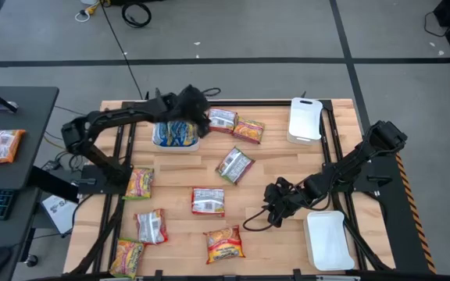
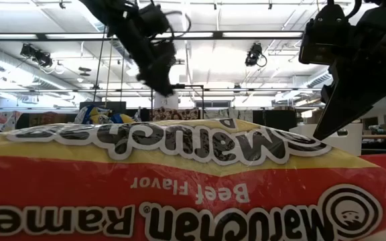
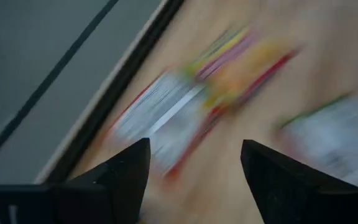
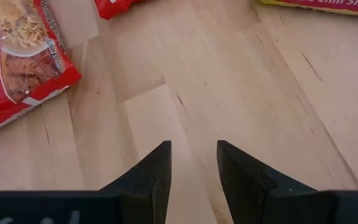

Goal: Sort Maruchan noodles
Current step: Put the blue noodle pack into the top left white bin

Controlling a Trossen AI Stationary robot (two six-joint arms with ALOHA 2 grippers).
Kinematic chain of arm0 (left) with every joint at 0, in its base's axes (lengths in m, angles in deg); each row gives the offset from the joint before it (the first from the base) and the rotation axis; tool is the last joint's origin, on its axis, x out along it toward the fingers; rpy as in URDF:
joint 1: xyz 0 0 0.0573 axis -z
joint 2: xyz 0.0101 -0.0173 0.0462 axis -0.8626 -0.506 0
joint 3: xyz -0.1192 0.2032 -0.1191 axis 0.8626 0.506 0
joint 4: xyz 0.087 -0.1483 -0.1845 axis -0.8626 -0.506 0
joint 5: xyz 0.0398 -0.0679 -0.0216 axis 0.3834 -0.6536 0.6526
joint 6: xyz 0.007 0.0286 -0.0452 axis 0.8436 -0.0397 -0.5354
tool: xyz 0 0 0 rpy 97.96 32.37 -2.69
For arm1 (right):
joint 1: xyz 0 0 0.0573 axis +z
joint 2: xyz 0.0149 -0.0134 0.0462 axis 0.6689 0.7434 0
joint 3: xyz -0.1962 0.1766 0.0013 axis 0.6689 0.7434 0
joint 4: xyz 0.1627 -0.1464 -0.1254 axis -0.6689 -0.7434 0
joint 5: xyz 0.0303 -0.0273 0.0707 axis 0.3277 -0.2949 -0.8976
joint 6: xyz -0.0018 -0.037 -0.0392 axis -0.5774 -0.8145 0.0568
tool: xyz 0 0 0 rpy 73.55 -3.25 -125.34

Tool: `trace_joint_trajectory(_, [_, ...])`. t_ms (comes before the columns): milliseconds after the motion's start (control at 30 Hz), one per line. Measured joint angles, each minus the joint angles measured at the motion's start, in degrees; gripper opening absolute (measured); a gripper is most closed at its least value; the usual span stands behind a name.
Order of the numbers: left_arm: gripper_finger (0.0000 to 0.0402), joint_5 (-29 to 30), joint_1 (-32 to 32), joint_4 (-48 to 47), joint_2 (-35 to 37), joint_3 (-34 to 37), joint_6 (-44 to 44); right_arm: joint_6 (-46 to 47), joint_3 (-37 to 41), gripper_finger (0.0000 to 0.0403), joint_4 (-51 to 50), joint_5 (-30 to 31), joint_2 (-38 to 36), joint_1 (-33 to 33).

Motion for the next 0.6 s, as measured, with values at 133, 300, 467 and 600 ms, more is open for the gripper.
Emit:
trace_joint_trajectory(133, [0.025,-3.47,3.99,14.95,-1.85,6.63,-1.24,0.12,0.0,0.0134,0.35,0.06,0.0,-0.04])
trace_joint_trajectory(300, [0.0249,-0.83,5.74,15.31,-3.91,12.45,-0.1,2.12,0.0,0.0134,0.19,-3.16,0.0,0.55])
trace_joint_trajectory(467, [0.0249,1.73,6.72,13.51,-3.87,14.18,3.15,2.43,0.0,0.0134,0.57,-2.76,0.0,1.62])
trace_joint_trajectory(600, [0.0249,13.25,5.62,8.71,-3.83,14.15,9.9,2.45,0.0,0.0134,0.9,-2.31,0.0,2.21])
